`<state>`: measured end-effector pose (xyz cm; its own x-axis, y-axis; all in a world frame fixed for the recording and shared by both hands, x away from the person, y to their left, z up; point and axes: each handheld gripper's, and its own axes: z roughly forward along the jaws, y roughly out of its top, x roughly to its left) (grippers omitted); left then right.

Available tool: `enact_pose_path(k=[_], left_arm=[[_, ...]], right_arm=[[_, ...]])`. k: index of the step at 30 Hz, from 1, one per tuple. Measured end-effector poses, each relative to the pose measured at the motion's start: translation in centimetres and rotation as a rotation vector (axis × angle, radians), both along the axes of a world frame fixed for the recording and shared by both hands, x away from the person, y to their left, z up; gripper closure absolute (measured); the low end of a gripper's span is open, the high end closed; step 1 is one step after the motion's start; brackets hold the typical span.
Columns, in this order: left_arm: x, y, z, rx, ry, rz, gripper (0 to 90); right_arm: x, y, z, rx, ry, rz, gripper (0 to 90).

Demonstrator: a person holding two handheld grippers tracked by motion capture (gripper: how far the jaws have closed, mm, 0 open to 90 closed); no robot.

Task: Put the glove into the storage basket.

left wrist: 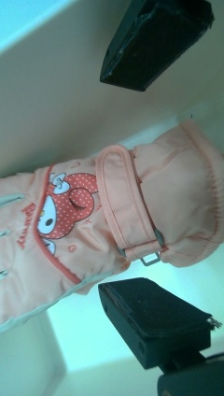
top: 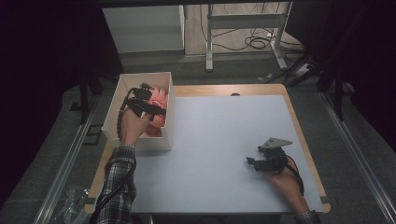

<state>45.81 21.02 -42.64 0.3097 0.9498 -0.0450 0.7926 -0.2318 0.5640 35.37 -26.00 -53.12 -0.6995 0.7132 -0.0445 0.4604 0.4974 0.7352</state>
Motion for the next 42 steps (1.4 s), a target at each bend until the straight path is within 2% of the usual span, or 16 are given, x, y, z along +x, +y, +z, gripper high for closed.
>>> enact_pose_path(k=[8,12,16,24,29,33,35,38,42], left_arm=[[-1.8,0.4,1.9,-0.031,-0.082,-0.045,3.1],[-2.9,0.0,2.9,-0.054,-0.121,-0.081,2.6],[-3.9,-0.9,3.6,-0.067,-0.153,-0.13,2.5],[-6.4,-4.2,4.2,-0.088,-0.208,-0.253,2.3],[-7.9,-6.8,3.8,-0.1,-0.234,-0.333,2.2],[-9.0,-8.8,2.8,-0.097,-0.243,-0.396,1.9],[-9.3,-9.6,2.2,-0.1,-0.244,-0.421,1.9],[-9.7,-10.6,1.2,-0.129,-0.239,-0.45,1.8],[-10.3,-12.0,-0.6,-0.125,-0.235,-0.484,1.8]], right_arm=[[0.0,0.0,0.0,0.0,0.0,0.0,30.1],[0.0,0.0,0.0,-0.001,-0.001,0.0,30.0],[0.0,0.0,0.0,-0.001,-0.001,0.0,30.0],[0.0,0.0,0.0,-0.002,-0.001,0.001,30.0],[0.0,0.0,0.0,-0.004,-0.001,0.001,30.0],[0.0,0.0,0.0,-0.004,0.001,0.0,29.9],[0.0,0.0,0.0,-0.004,0.001,0.0,29.9],[0.0,0.0,0.0,-0.002,0.001,0.0,29.8],[0.0,0.0,0.0,-0.005,0.002,0.001,29.8]])
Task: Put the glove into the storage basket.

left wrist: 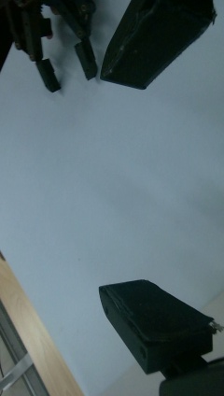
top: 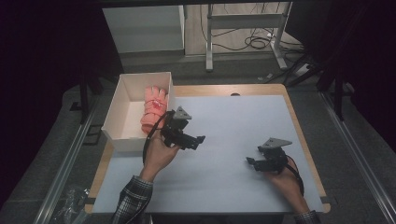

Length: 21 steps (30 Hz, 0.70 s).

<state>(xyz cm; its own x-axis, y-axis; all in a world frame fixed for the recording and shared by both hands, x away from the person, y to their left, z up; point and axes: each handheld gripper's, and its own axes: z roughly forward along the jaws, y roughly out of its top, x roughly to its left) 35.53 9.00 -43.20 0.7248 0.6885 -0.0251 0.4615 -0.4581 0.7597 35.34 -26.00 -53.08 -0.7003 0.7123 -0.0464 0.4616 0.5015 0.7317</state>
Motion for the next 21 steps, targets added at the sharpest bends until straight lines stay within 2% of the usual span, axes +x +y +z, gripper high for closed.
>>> enact_pose_path(k=[6,15,21], left_arm=[[-0.6,-1.3,-3.5,0.005,0.035,-0.044,1.8],[-1.3,-2.3,-8.7,0.039,0.082,-0.067,1.8],[-1.6,-2.8,-10.8,0.073,0.085,-0.068,1.8]], right_arm=[[0.0,0.0,0.0,0.001,-0.002,-0.001,29.7],[0.0,0.0,0.0,0.001,-0.001,0.0,29.6],[0.0,0.0,0.0,0.001,-0.001,0.0,29.6]])
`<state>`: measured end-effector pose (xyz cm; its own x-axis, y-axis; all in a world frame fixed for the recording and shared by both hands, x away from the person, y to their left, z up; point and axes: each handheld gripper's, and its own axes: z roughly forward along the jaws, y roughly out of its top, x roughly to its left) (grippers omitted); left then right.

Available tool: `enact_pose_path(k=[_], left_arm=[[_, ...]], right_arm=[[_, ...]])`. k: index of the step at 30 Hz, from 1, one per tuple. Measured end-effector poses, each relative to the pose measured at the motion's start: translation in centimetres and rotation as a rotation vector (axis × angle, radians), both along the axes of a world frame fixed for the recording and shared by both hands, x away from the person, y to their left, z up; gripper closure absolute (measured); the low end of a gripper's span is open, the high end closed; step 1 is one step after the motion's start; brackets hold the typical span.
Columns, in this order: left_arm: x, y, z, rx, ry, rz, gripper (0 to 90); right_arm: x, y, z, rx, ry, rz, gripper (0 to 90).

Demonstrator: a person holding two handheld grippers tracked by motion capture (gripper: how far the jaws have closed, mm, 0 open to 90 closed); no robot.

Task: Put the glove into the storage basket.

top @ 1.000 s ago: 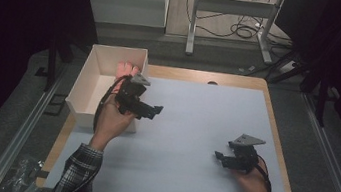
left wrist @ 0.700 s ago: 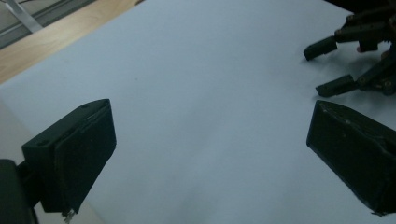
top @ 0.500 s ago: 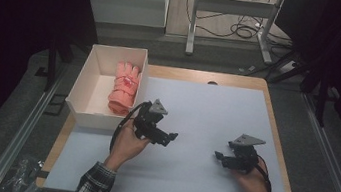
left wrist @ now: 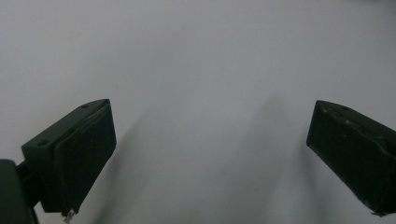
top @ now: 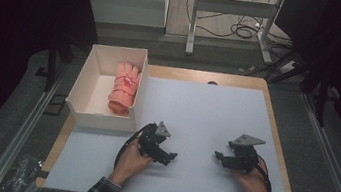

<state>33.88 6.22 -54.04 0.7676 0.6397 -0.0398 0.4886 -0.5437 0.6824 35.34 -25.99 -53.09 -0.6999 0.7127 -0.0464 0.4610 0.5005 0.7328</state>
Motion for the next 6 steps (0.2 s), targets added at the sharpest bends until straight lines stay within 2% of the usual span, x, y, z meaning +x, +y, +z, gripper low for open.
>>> enact_pose_path(k=[2,6], left_arm=[[-0.14,-0.08,-0.4,0.002,-0.009,-0.003,0.9],[-0.28,0.1,-0.25,-0.004,-0.015,0.003,1.0]], right_arm=[[0.0,0.0,0.0,0.0,0.0,0.0,29.6],[-0.01,0.01,-0.01,-0.001,0.0,0.0,29.4]])
